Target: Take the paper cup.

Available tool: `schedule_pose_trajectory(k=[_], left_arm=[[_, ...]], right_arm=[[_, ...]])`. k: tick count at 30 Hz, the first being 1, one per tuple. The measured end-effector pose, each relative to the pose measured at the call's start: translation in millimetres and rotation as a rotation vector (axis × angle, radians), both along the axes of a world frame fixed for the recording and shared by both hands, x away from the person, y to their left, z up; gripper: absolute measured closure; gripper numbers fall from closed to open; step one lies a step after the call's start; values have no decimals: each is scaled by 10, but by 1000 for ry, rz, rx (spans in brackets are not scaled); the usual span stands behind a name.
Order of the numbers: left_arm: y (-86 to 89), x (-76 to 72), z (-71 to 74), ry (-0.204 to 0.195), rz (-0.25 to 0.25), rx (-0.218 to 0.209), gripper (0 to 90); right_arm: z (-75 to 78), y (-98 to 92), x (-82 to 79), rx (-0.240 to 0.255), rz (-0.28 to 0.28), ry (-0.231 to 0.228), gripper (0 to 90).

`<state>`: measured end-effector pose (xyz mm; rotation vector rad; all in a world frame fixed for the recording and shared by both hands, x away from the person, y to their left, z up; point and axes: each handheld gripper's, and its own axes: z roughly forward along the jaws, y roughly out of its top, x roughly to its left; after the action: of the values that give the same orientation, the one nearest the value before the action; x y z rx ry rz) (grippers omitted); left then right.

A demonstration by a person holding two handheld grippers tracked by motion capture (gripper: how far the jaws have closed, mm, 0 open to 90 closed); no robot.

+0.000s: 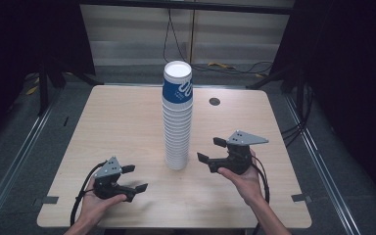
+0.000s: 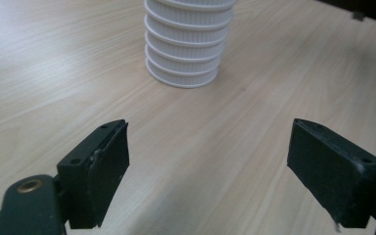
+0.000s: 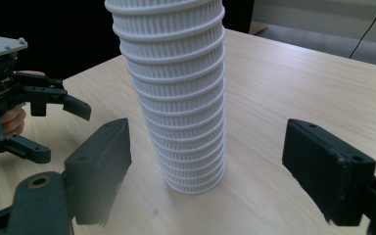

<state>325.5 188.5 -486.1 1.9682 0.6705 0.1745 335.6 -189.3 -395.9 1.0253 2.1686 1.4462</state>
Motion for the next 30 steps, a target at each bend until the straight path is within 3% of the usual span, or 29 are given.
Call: schedule_pose_trajectory(k=[30], left_arm=[[2, 13, -2, -4, -9, -2, 178]], right_arm=[[781, 128, 104, 49, 80, -122, 170]])
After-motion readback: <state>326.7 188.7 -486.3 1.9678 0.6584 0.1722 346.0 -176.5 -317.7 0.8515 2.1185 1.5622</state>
